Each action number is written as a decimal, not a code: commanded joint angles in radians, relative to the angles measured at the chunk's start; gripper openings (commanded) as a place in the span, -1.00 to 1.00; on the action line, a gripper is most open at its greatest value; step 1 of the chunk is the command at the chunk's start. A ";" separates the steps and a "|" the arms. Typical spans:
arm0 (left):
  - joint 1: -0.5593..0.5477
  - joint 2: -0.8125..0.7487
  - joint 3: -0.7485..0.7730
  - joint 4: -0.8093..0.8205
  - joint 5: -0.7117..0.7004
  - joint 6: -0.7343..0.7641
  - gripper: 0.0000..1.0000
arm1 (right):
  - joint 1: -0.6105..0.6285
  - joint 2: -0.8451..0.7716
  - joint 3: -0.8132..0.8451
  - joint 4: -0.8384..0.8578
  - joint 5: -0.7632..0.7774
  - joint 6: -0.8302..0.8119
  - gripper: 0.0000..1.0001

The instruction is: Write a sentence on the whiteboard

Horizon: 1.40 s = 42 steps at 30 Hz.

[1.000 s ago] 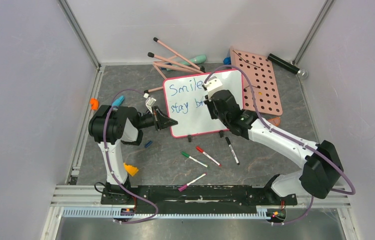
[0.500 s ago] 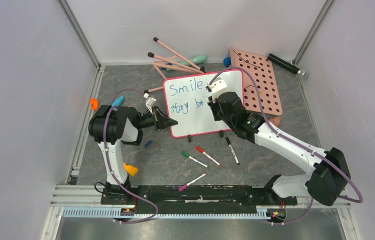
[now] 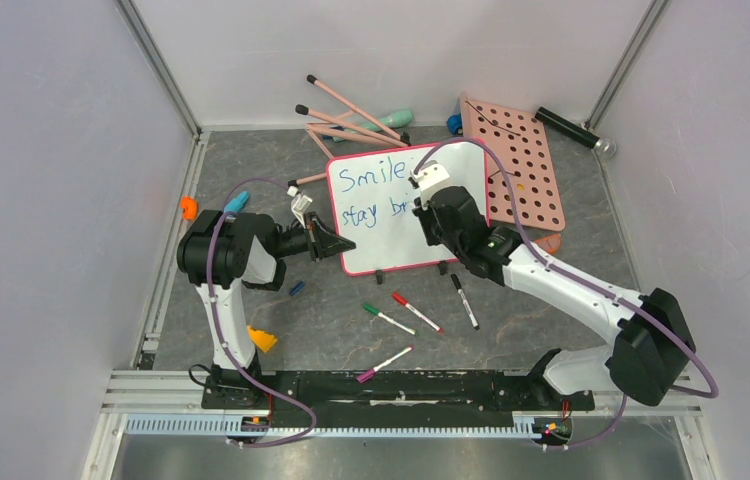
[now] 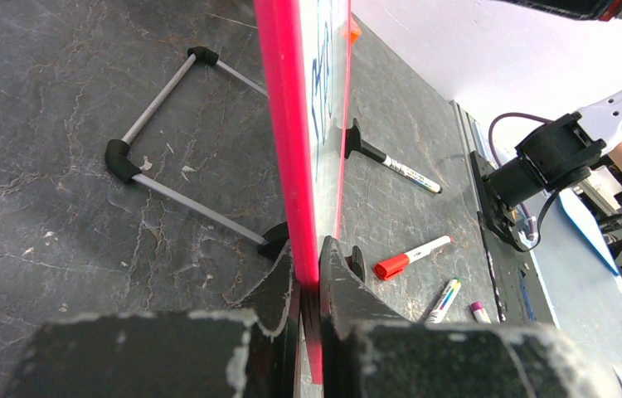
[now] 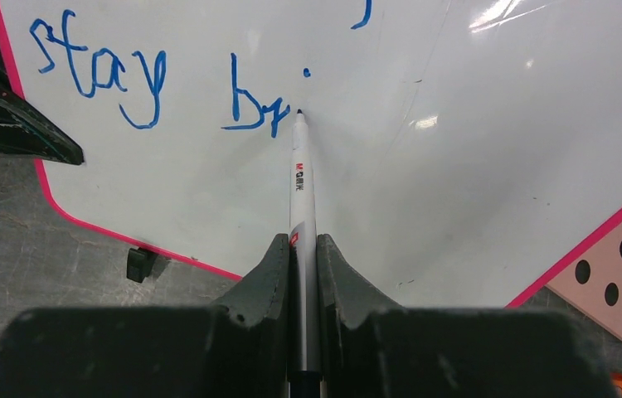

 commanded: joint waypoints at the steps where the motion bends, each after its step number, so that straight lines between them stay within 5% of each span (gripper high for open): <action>1: 0.010 0.057 -0.002 0.042 -0.056 0.249 -0.95 | -0.004 0.032 0.041 0.036 0.007 -0.009 -1.00; 20: 0.010 0.057 -0.003 0.042 -0.056 0.249 -0.95 | -0.006 0.002 -0.060 0.043 -0.022 0.031 -1.00; 42: 0.010 0.056 -0.003 0.042 -0.056 0.248 -0.95 | -0.029 -0.031 0.030 0.001 -0.012 0.010 -1.00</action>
